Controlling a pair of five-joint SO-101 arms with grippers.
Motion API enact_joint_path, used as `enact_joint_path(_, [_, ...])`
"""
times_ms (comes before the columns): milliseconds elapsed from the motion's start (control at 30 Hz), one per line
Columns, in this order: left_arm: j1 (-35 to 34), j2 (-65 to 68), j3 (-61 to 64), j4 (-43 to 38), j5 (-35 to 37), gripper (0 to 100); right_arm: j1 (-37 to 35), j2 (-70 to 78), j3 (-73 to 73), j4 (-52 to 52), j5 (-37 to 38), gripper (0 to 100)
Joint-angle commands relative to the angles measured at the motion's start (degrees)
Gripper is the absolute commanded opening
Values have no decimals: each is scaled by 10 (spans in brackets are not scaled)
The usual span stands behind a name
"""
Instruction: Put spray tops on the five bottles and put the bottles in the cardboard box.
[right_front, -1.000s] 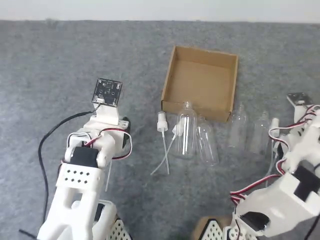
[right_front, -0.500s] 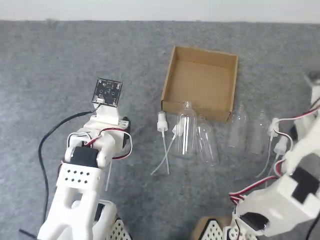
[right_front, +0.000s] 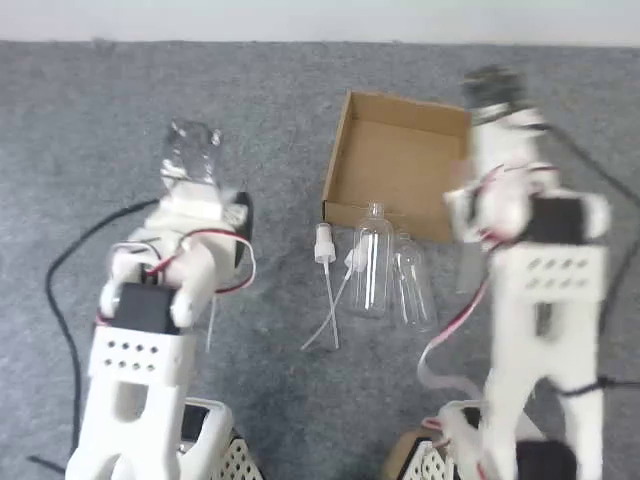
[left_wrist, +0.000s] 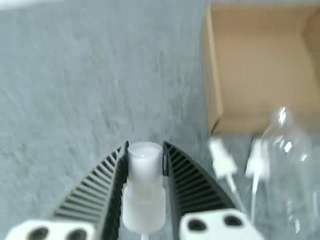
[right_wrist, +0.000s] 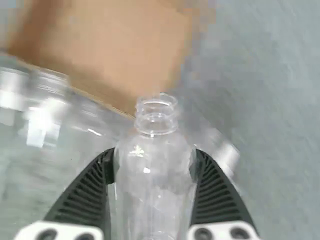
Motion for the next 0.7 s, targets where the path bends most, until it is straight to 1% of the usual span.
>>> enact_joint_path(0, [-2,-24,-137,16,3,12,-160,-101,70,-103,-53,6])
enact_joint_path(133, [-3,-24,-203,13,69,12,-269,-126,163,-211,-73,6])
enact_joint_path(233, [-3,-25,-234,5,95,12,-332,-133,228,-269,-73,6])
enact_joint_path(333, [-44,-25,-251,-34,116,12,-351,-141,260,-291,-68,6])
enact_joint_path(433, [-105,-25,-255,-83,175,12,-376,-152,290,-295,-69,6])
enact_joint_path(500, [-133,-25,-258,-95,219,12,-398,-163,301,-310,-69,6])
enact_joint_path(567, [-138,-25,-262,-94,245,12,-419,-173,316,-349,-69,6])
enact_joint_path(667, [-135,-25,-263,-96,262,12,-431,-185,351,-413,-71,6])
